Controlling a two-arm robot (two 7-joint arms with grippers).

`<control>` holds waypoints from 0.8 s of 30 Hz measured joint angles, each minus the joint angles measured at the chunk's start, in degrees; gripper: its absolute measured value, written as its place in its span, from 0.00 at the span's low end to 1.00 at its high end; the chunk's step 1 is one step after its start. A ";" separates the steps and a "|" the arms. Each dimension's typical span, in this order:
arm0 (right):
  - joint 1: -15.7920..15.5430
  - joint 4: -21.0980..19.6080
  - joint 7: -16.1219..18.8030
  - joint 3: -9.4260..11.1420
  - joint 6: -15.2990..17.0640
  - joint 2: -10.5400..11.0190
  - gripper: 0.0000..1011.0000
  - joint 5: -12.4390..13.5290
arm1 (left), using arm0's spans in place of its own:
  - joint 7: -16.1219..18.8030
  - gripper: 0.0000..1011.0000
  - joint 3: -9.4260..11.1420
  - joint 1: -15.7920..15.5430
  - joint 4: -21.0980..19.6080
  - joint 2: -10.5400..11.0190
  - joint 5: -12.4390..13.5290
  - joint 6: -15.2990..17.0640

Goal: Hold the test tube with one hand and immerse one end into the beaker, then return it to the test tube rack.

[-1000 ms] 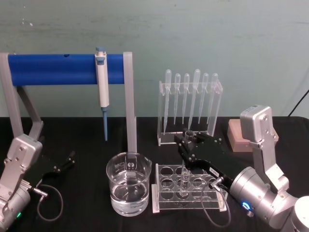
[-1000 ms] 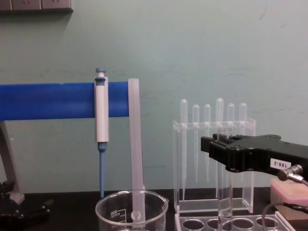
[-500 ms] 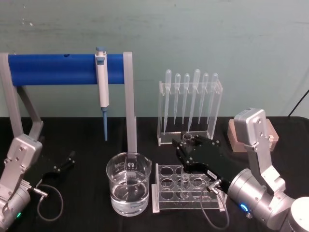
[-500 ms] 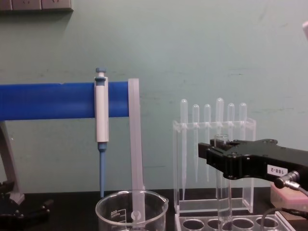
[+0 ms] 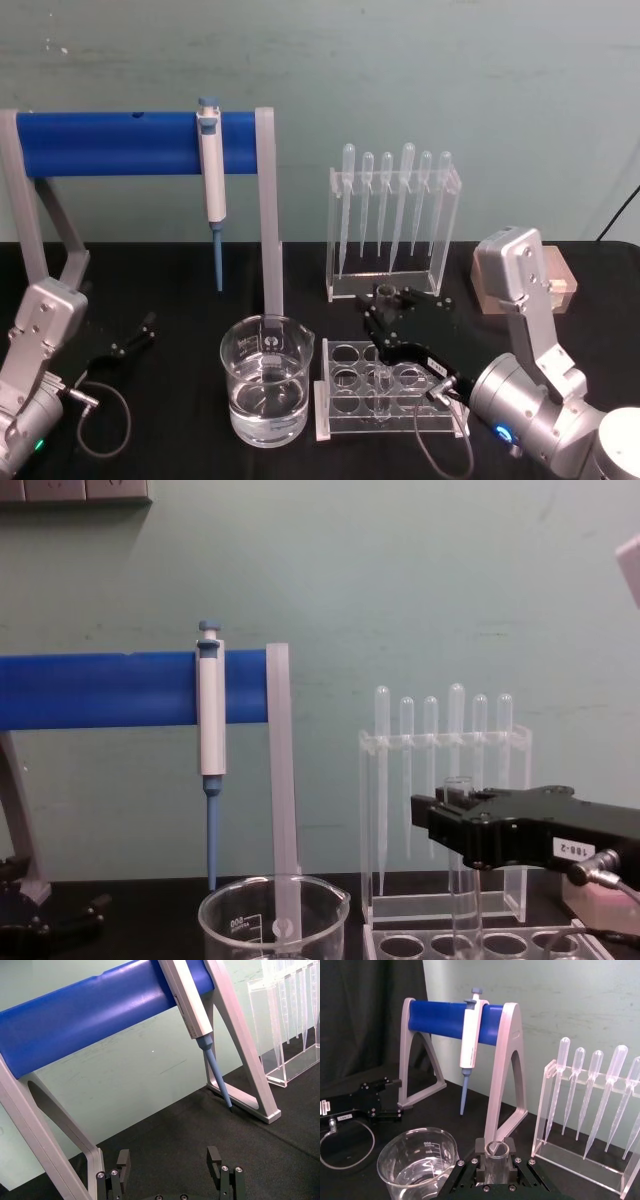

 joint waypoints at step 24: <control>-0.59 -2.30 -1.26 0.54 1.22 -0.03 0.69 -1.71 | 0.00 0.99 0.00 0.00 0.00 0.00 0.00 0.00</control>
